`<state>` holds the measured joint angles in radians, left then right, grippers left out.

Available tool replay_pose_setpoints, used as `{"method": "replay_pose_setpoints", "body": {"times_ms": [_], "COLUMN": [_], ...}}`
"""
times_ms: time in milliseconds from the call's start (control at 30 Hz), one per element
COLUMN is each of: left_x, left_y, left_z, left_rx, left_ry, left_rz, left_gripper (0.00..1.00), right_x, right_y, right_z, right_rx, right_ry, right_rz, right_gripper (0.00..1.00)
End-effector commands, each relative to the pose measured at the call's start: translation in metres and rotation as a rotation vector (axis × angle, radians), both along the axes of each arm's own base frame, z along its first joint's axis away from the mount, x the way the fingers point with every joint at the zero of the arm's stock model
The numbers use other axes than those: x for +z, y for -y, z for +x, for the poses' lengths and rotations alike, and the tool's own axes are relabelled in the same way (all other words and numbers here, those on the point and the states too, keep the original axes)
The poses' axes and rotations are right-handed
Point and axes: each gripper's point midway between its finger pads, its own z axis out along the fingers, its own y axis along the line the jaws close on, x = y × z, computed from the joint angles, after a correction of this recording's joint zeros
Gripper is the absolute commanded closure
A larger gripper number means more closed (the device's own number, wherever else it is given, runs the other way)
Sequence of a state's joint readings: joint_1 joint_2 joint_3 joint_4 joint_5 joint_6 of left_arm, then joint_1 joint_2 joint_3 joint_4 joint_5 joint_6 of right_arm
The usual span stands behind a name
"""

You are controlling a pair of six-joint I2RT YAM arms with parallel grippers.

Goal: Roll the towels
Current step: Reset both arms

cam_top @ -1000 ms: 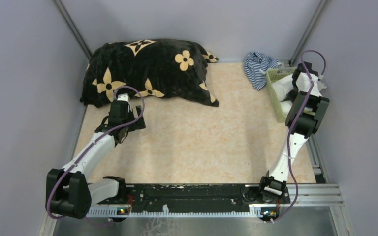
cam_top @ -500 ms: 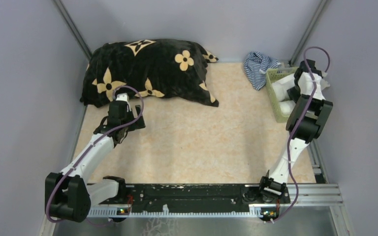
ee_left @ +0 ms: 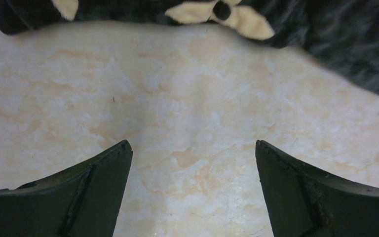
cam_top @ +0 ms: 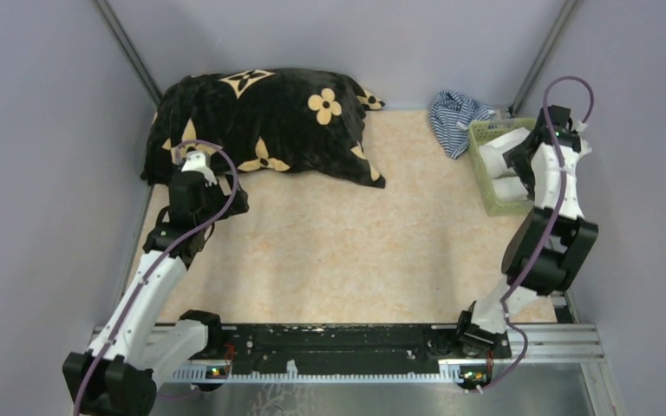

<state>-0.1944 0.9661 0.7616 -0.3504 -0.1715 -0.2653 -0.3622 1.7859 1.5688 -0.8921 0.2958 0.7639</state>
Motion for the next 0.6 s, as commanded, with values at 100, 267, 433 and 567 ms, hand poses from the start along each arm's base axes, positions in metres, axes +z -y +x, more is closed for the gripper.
{"method": "replay_pose_setpoints", "body": {"times_ms": [100,267,433,567], "left_x": [0.081,0.099,0.104,0.097], "left_y": [0.002,-0.017,-0.039,-0.051], "left_z": [-0.016,-0.031,-0.052,-0.067], "left_rx": [-0.003,0.063,0.151,0.198], "left_ry": [0.219,0.305,0.317,0.32], "left_rz": [-0.088,-0.048,0.003,0.026], "left_gripper": [0.0,0.0,0.0,0.0], "right_x": [0.124,0.15,0.154,0.152], "right_y": [-0.05,-0.084,-0.106,-0.115], "right_z": [-0.033,-0.068,-0.093,-0.115], "right_rx": [0.283,0.405,0.498,0.536], "right_ry": [0.437,0.586,0.549,0.605], "right_rz": [-0.107,-0.163,-0.321,-0.427], "right_gripper": [0.08,0.07,0.04,0.01]}}
